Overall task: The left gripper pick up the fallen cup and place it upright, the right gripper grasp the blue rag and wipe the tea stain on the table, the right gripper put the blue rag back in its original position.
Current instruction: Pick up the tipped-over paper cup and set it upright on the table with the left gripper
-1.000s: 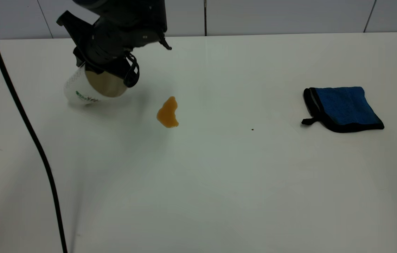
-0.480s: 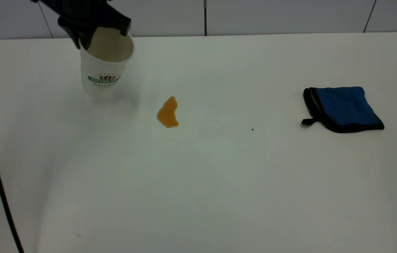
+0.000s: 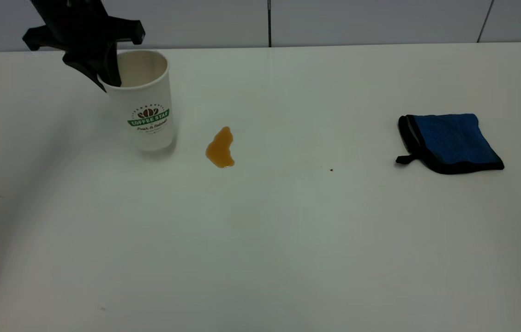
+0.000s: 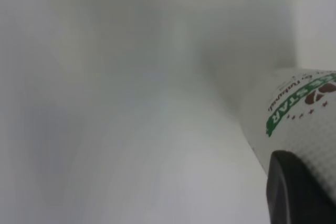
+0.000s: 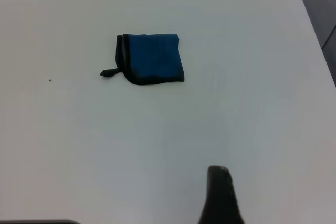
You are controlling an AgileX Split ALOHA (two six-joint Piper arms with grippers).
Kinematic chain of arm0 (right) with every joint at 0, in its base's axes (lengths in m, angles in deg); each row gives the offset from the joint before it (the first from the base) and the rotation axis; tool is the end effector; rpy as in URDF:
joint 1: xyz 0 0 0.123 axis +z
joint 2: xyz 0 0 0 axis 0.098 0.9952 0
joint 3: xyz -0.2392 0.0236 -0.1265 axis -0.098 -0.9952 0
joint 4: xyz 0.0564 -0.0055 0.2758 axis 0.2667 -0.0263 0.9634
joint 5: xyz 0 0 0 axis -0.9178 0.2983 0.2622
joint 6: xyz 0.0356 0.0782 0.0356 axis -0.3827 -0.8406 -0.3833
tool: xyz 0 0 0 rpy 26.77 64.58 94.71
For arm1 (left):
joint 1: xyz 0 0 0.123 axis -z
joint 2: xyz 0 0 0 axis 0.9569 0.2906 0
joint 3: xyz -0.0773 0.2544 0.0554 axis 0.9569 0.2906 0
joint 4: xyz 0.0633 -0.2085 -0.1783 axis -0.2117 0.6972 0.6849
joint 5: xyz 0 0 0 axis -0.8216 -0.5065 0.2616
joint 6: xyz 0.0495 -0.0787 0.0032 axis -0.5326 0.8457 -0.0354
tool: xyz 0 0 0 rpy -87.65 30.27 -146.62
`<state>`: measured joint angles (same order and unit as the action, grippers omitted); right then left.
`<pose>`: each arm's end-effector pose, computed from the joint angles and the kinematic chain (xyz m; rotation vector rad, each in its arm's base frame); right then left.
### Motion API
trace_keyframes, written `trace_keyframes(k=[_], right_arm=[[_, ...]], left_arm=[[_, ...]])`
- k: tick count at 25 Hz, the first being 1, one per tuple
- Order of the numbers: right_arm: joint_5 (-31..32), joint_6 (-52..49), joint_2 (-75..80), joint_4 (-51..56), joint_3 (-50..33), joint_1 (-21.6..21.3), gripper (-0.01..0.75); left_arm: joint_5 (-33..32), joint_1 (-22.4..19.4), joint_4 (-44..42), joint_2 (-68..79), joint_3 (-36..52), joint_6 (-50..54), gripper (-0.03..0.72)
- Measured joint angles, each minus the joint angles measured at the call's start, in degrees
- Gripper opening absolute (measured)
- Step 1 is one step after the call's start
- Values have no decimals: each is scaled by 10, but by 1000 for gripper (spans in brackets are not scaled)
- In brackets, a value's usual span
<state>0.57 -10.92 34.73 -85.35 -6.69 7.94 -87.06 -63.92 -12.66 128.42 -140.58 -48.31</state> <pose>0.0352 -0.0091 0.2781 0.0863 2.1009 -0.0614 0.4823 -0.0869 0.0811 0.1817 2.8019 -0.1804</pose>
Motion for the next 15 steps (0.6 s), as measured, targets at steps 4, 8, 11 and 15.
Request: trace_keyframes(k=[4,8,11,15], right_arm=[[0,0,0,0,0,0,587],[0,0,0,0,0,0,587],[0,0,0,0,0,0,587],[0,0,0,0,0,0,587]], left_arm=[[7,0,-13,14,0,-5,6],[26,0,-22,16,0,-5,8],[34,0,-28,16,0,-5,10],[37,0,-37,16,0,-6,10]])
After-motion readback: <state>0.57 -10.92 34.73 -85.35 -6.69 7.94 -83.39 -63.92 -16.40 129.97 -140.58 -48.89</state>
